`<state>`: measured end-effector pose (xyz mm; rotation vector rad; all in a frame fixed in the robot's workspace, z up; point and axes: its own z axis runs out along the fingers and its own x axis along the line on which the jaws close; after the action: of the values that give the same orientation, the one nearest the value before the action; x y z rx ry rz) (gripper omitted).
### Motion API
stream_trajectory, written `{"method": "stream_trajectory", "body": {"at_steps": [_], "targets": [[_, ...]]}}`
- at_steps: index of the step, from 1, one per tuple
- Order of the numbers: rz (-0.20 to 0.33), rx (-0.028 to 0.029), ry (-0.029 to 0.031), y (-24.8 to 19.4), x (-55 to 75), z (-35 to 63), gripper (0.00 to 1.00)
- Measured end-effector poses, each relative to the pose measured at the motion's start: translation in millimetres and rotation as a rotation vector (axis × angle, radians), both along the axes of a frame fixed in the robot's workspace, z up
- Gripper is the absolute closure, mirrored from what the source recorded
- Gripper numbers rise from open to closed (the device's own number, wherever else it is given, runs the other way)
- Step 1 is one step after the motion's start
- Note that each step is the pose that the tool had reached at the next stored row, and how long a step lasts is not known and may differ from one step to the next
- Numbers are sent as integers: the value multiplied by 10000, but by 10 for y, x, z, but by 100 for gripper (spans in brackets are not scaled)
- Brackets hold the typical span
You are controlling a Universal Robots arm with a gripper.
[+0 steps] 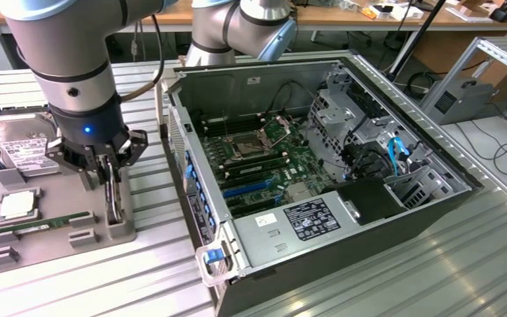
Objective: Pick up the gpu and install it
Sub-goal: 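Pick up the gpu and move the gpu toward the slot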
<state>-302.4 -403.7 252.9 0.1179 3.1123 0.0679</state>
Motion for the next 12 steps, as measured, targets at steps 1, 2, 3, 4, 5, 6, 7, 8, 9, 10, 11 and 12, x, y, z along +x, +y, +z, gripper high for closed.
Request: {"method": "stream_trajectory", "body": {"at_steps": [1,2,3,4,5,6,7,8,9,10,11,12], "targets": [[0,-1,1,0,0,4,73],[0,-2,2,0,0,7,73],[0,0,0,0,0,9,73],[0,-1,1,0,0,12,73],[-1,-1,2,0,0,18,73],[0,-1,2,0,0,20,73],[0,-1,1,0,0,23,73],[0,-1,1,0,0,26,73],[0,-2,3,0,0,30,73],[0,-2,2,0,0,35,73],[0,-1,2,0,0,39,73],[-1,-1,2,0,0,43,73]]}}
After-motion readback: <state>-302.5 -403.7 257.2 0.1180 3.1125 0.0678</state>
